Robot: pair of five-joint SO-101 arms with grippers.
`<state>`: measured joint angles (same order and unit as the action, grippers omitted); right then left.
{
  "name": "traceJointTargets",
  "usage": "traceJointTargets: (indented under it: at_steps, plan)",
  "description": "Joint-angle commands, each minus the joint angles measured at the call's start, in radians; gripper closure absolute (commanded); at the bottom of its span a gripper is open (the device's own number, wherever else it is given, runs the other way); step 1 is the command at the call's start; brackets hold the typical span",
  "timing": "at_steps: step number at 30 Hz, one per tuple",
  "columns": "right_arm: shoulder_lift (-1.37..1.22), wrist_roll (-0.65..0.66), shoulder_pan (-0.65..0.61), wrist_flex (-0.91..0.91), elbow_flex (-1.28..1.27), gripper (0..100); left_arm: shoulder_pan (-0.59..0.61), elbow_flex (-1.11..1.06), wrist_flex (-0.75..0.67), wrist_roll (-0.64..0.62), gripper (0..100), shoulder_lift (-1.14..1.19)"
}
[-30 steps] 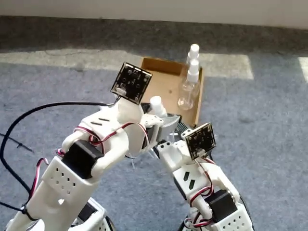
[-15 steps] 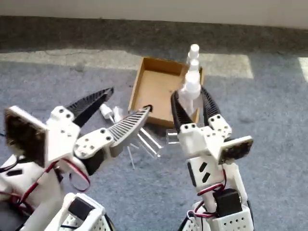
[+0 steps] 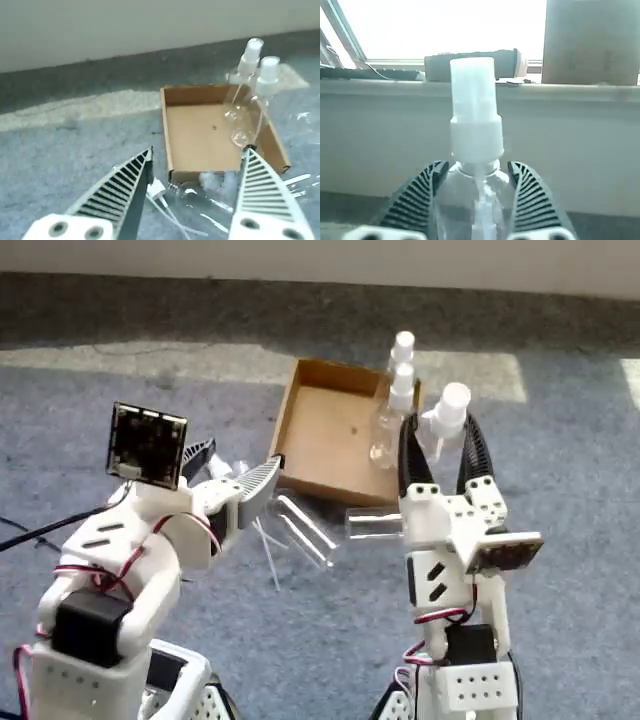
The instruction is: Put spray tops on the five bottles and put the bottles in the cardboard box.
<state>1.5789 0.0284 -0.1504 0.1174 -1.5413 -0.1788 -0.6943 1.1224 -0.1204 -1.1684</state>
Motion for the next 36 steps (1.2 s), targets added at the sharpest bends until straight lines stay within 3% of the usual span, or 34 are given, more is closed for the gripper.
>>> traceJointTargets:
  at_steps: [1,8,12,36]
  plan:
    - [-0.128,0.000,0.008,0.025,0.025,99.5,0.068,-0.108,-0.084,0.006,74,-0.015]
    - [-0.401,-0.008,0.005,0.226,0.088,99.5,0.189,-0.389,-0.315,0.006,74,-0.015]
    - [-0.504,-0.123,-0.001,0.315,0.082,99.5,0.213,-0.466,-0.416,0.005,74,-0.015]
    - [-0.846,-0.084,-0.073,0.527,0.088,99.5,0.206,-0.476,-0.425,0.005,74,-0.012]
